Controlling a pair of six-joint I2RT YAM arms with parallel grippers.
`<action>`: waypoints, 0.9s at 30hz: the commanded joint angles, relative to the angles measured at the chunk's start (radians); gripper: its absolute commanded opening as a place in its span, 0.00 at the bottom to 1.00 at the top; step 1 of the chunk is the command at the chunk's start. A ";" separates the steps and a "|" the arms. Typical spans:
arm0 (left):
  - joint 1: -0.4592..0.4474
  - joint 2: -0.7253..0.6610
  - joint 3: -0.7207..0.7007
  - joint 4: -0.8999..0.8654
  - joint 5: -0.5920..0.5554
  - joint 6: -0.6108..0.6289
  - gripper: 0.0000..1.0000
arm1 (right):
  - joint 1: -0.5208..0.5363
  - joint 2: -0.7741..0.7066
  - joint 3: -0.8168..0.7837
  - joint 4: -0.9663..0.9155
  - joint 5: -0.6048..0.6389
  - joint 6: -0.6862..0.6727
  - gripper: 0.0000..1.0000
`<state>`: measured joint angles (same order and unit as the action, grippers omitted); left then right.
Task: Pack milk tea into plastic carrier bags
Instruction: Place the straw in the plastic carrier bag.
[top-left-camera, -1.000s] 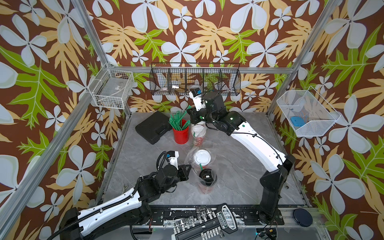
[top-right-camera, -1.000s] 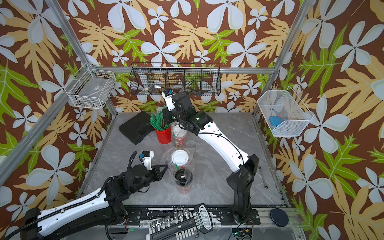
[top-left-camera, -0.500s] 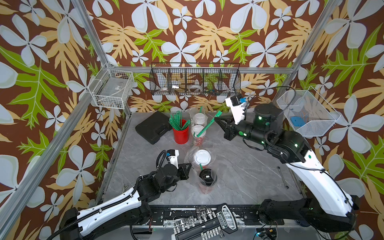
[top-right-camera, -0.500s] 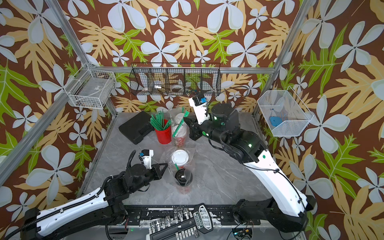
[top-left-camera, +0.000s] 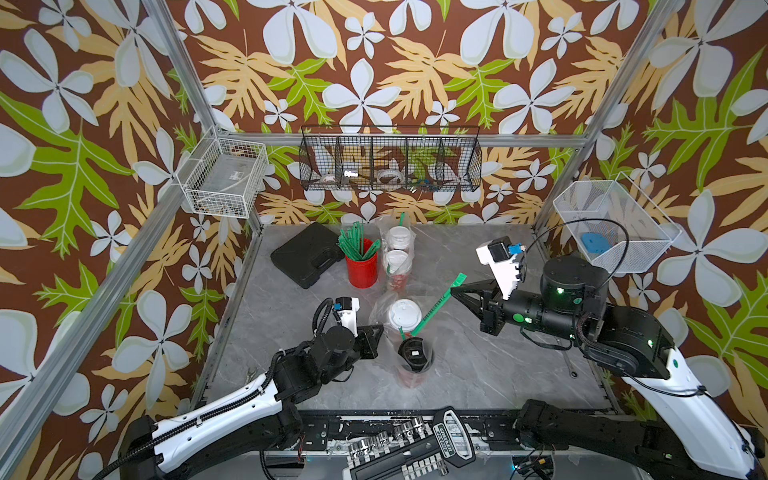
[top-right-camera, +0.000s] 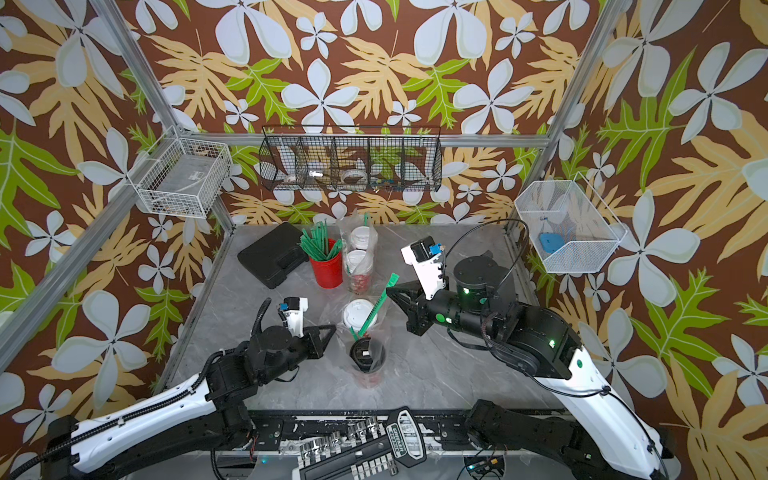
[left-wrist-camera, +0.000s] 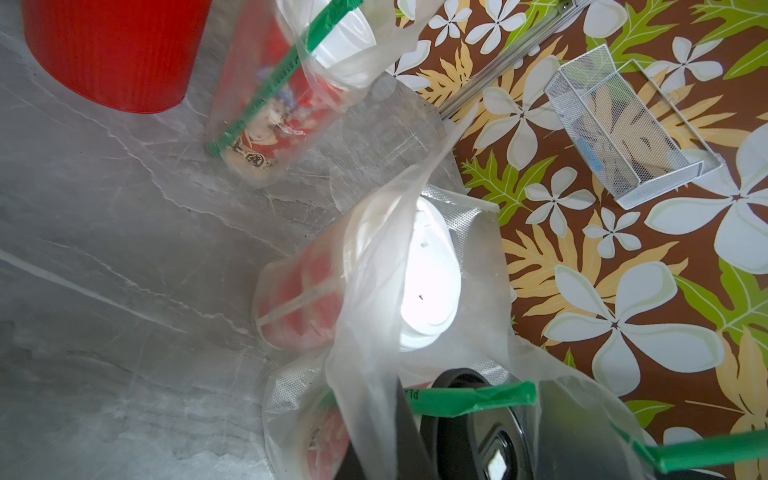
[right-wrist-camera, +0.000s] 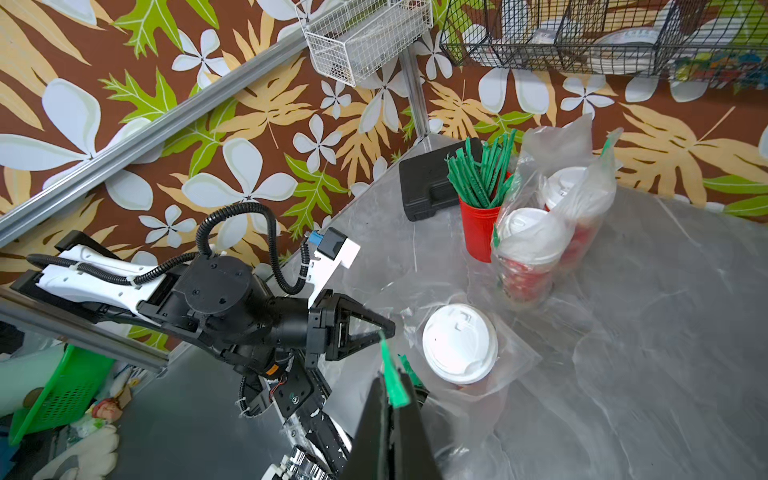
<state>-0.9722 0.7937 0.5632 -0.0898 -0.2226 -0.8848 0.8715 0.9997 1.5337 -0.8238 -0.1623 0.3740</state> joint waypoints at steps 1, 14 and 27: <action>0.000 0.011 0.024 -0.011 0.035 0.055 0.00 | 0.004 -0.008 -0.030 -0.004 -0.051 0.038 0.00; 0.000 0.028 0.063 -0.031 0.049 0.110 0.00 | 0.042 -0.016 -0.128 0.027 -0.103 0.067 0.00; 0.000 0.027 0.070 -0.027 0.062 0.116 0.00 | 0.095 0.023 -0.121 0.033 -0.011 0.022 0.00</action>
<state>-0.9722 0.8246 0.6273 -0.1257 -0.1680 -0.7769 0.9638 1.0195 1.3983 -0.8013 -0.2287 0.4244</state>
